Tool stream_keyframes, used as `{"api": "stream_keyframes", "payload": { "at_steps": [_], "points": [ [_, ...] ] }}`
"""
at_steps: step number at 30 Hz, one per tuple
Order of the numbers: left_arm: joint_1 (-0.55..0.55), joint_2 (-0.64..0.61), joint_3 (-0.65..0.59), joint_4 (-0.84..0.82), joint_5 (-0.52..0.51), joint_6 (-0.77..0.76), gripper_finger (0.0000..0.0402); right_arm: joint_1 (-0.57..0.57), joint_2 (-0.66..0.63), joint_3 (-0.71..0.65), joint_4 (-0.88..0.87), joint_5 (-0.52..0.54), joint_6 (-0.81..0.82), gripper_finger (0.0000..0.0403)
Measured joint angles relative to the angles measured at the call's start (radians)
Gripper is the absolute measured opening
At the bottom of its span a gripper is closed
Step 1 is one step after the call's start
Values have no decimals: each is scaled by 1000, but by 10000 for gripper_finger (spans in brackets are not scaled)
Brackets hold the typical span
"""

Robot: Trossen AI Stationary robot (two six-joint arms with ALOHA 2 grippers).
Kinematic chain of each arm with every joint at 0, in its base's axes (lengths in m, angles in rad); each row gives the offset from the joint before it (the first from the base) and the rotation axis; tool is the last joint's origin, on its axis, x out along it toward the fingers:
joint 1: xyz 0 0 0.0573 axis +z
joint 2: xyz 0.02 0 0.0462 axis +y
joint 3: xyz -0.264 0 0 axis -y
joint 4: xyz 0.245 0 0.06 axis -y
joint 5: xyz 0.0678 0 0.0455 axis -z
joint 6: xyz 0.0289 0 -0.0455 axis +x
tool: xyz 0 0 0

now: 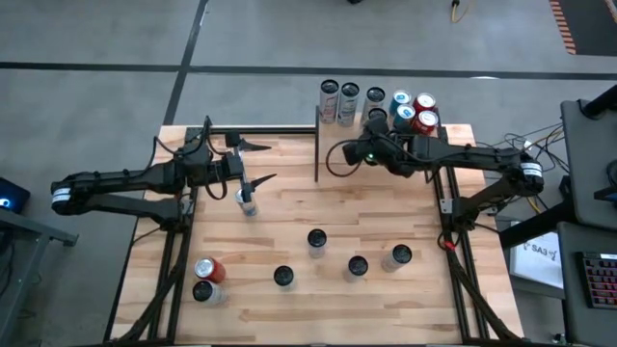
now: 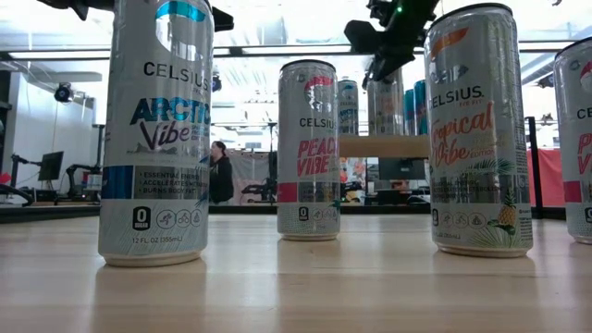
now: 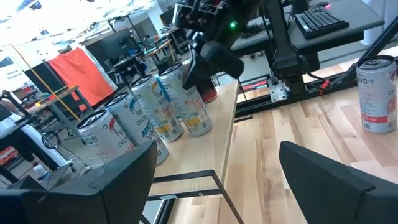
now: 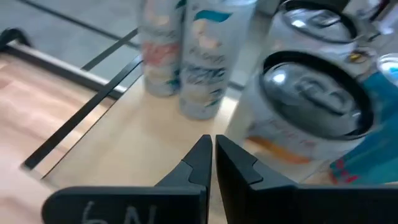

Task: Place canned beverage on shelf
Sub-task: Put the top white yellow soda can on the shelf aligned with the other white yellow soda can

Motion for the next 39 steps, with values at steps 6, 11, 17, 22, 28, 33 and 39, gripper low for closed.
{"api": "stream_keyframes", "payload": {
  "at_steps": [6, 11, 17, 22, 28, 33, 39],
  "points": [
    [0, 0, 0, 0, 0, 0, 323, 7, -2, 66, -75, -118, 4, 12],
    [0, 0, 0, 0, 0, 0, 323, -25, -2, 78, -93, -101, -8, 12],
    [0, 0, 0, 0, 0, 0, 323, -75, 0, 63, -92, -101, -22, 12],
    [0, 0, 0, -1, 0, 0, 323, -79, -1, 62, -90, -102, -23, 12],
    [0, 0, 0, -11, 0, 1, 323, -60, -15, 107, -144, -223, -6, 12],
    [0, 0, 0, -19, 0, 1, 323, -83, -13, 205, -445, -334, 93, 12],
    [0, 2, 0, -16, 0, 1, 323, -144, -12, 215, -536, -366, 103, 12]
  ]
}}
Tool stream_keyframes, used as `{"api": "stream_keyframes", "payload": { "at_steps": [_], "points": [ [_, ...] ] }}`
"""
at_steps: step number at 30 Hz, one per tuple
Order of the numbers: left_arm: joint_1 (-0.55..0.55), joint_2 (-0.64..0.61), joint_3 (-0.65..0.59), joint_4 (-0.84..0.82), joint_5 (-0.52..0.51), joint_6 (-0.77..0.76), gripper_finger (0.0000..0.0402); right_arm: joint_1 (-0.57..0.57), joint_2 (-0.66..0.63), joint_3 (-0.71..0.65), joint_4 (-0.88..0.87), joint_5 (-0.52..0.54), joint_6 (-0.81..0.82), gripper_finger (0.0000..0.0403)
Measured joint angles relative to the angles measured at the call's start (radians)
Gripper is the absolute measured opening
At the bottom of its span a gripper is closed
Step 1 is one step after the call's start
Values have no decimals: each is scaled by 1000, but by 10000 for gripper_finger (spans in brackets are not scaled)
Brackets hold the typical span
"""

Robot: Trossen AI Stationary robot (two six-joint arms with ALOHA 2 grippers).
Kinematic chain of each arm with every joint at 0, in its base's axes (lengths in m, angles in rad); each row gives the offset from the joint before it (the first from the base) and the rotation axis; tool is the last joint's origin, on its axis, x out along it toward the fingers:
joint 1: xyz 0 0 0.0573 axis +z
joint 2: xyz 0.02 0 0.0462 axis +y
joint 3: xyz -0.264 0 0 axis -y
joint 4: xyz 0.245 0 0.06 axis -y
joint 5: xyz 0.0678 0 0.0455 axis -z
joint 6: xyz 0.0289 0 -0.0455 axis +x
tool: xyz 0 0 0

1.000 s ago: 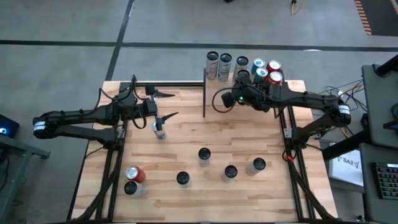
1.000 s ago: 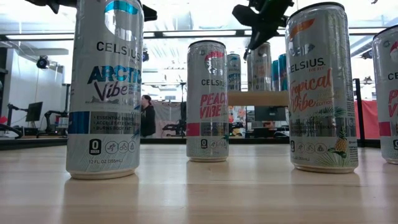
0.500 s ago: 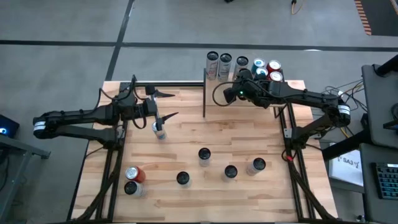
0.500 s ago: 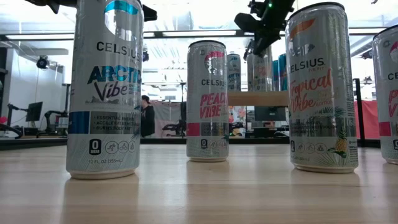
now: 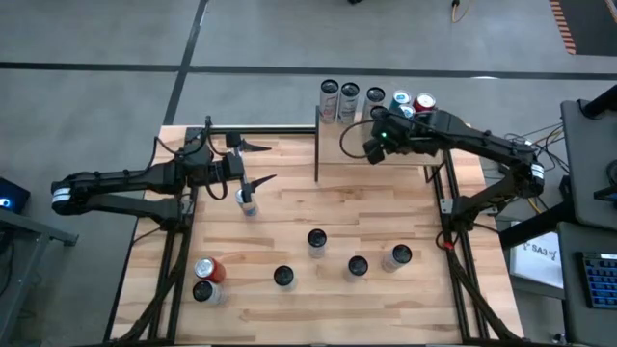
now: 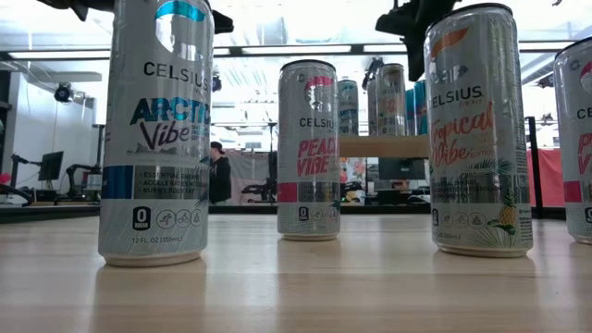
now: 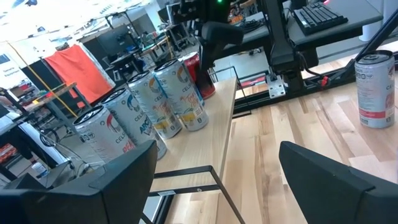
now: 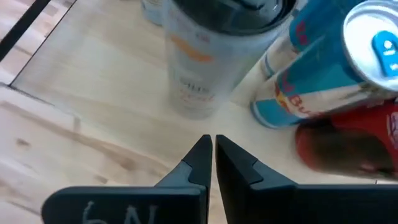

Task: Place canned beverage on shelf
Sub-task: Put the top white yellow soda can on the shelf aligned with the other white yellow soda can

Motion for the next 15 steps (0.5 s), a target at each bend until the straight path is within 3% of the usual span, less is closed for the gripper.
{"api": "stream_keyframes", "payload": {
  "at_steps": [15],
  "points": [
    [0, 34, 3, 10, 0, 8, 323, -104, 25, 0, 118, 21, -117, 12]
  ]
}}
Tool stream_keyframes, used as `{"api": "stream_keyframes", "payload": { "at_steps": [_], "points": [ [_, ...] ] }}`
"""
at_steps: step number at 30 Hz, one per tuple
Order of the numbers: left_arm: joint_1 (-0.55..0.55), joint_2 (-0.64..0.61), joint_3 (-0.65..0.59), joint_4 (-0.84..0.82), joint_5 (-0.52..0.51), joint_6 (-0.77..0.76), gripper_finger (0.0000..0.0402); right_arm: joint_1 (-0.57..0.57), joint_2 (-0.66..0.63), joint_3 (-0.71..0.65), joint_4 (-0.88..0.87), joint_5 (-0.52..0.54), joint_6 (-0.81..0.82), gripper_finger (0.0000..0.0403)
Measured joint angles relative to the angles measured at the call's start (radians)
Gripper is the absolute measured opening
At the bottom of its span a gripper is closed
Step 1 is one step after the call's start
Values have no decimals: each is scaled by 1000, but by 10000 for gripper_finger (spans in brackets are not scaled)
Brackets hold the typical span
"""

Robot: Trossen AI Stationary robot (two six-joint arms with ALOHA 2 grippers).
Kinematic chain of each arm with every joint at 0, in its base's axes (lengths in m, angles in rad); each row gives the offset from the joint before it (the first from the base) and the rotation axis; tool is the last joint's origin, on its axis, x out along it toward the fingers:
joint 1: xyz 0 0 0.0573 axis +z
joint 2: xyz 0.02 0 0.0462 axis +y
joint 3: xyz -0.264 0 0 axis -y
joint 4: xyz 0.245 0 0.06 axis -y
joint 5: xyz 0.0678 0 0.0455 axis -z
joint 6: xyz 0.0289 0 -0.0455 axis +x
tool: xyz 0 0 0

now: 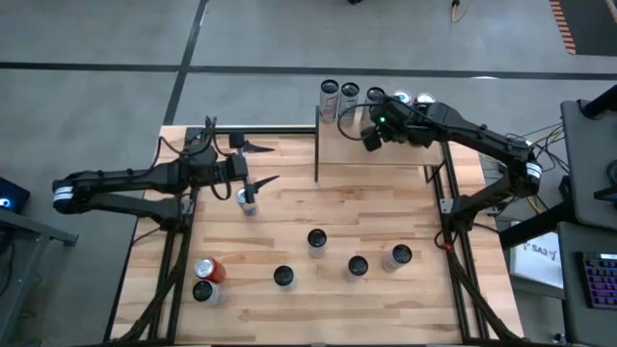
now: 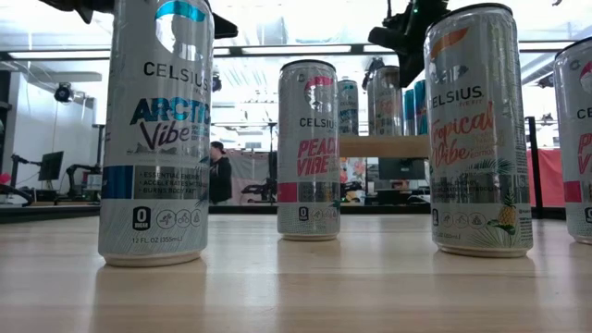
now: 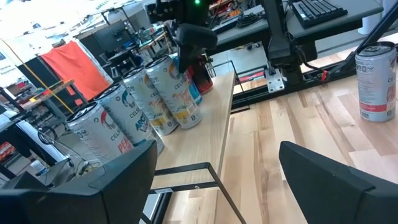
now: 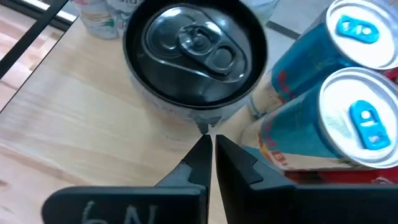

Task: Place canned beverage on shelf
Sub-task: Put the top white yellow soda can on the shelf aligned with the other white yellow soda can

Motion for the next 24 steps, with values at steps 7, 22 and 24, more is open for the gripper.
{"api": "stream_keyframes", "payload": {
  "at_steps": [7, 22, 24],
  "points": [
    [0, 20, 4, 8, 0, 3, 323, 2, 0, 1, 5, -93, 6, 12],
    [0, 29, 5, 22, 0, 4, 323, -19, 31, -2, 67, -35, -60, 12],
    [0, 29, 5, 22, 0, 3, 323, -21, 32, -2, 67, -27, -60, 12]
  ]
}}
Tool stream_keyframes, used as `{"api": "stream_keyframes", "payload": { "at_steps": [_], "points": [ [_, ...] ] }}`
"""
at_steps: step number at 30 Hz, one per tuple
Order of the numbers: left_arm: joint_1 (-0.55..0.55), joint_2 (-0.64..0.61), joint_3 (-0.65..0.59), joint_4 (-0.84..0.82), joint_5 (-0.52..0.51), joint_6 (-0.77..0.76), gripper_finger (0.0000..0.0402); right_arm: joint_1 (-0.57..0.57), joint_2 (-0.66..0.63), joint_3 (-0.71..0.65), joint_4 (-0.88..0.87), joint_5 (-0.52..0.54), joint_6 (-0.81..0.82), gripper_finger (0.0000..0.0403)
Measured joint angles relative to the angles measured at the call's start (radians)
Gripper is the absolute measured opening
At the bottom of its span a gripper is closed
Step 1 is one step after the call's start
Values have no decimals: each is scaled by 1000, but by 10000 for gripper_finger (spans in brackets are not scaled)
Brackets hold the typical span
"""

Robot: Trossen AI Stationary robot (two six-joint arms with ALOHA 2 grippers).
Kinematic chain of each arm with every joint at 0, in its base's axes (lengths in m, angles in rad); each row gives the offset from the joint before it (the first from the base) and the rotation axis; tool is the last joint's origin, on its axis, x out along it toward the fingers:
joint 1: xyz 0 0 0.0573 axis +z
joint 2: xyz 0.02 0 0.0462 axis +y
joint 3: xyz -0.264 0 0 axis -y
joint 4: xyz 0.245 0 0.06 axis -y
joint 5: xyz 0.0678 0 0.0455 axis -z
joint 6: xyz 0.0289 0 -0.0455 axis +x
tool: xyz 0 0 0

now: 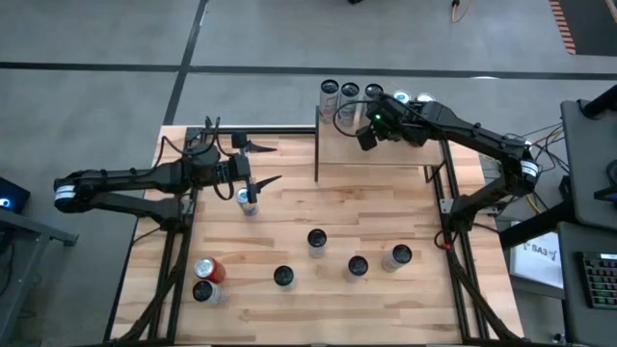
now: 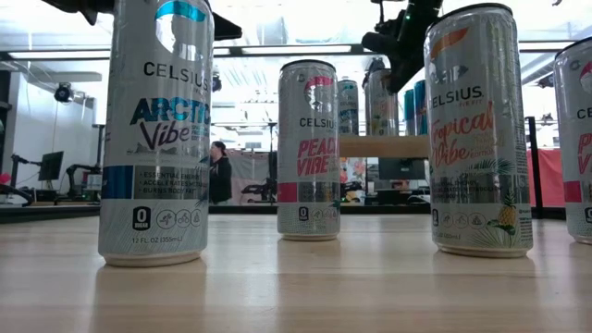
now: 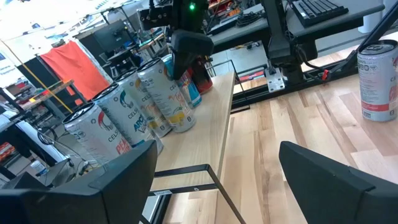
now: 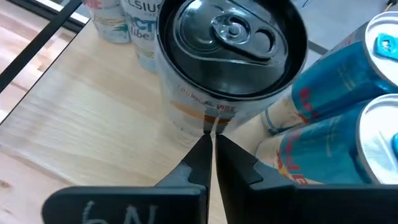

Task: Place canned beverage on shelf
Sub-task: Put the top white yellow soda can on the shelf aligned with the other white yellow soda can, then put the left white pink soda can on the shelf aligned with the other white pink soda can

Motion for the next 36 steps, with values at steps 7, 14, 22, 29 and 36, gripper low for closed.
{"api": "stream_keyframes", "payload": {
  "at_steps": [7, 14, 22, 29, 36],
  "points": [
    [0, 0, 0, -1, 0, -14, 323, 42, -24, 14, -4, -120, 22, 12],
    [-9, 7, 0, -48, 71, -194, 323, 227, -55, 8, 61, -149, 9, 12],
    [-125, 13, 2, -12, 212, -394, 323, 431, -56, 3, 147, -93, 3, 12],
    [-244, 28, 3, 28, 193, -450, 323, 554, -39, 2, 162, -93, 65, 12],
    [-351, 73, 3, 48, 161, -533, 323, 654, -37, 1, 160, -96, 128, 12]
  ]
}}
